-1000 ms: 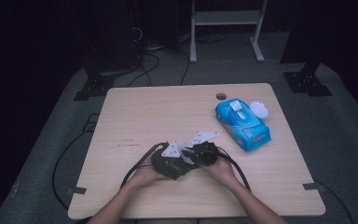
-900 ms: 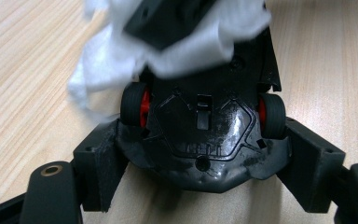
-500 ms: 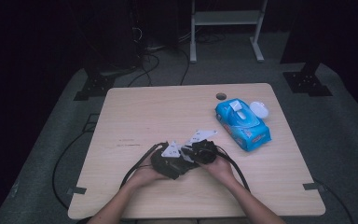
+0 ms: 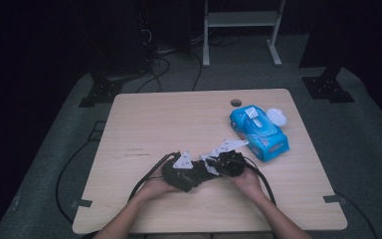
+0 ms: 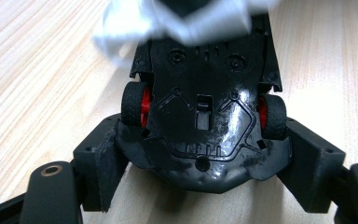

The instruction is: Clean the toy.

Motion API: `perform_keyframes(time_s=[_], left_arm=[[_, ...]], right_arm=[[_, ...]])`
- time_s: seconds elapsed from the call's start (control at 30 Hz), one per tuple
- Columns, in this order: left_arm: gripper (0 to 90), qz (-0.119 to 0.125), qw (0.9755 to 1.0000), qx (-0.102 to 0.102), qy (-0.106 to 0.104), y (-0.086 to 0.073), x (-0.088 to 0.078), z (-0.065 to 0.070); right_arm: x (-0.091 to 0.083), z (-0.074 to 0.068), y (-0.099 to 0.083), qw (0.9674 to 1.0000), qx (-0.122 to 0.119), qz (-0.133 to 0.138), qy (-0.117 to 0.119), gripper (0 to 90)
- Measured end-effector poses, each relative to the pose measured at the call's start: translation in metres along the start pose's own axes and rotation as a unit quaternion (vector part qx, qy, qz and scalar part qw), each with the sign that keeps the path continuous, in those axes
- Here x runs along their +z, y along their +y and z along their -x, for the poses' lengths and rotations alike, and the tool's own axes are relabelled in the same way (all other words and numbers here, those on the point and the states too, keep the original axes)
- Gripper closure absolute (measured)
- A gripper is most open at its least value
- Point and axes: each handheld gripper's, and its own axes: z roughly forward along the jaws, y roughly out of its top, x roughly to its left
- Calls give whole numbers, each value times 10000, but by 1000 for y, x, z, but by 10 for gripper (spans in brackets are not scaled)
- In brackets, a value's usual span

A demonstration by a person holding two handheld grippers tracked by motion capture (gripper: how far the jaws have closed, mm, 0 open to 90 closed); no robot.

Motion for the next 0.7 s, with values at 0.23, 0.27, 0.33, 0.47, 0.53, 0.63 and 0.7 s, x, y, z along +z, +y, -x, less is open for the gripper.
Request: perform_keyframes(time_s=[0.23, 0.27, 0.33, 0.47, 0.53, 0.63, 0.7], left_arm=[[235, -3, 10000, -31, -3, -2, -2, -3], [235, 7, 10000, -64, -19, -2, -2, -3], [235, 6, 10000, -79, -19, -3, -2, -3], [235, 13, 10000, -92, -13, -3, -1, -4], [235, -4, 10000, -84, -11, -2, -1, -4], [235, -3, 10000, -68, 7, -2, -1, -4], [235, -3, 10000, -78, 1, -3, -2, -4]], right_arm=[[8, -8, 4, 9996, -262, 25, 102, 832], [5, -3, 3, 9997, -251, 16, -1, 832], [-6, 11, -4, 9998, -72, 19, -163, 832], [-23, 22, -17, 9994, 53, 8, -356, 833], [-28, 20, -20, 9992, 40, -24, -385, 833], [-28, 11, -21, 9998, 13, -40, -192, 832], [-27, 6, -21, 9998, -161, -70, -100, 831]])
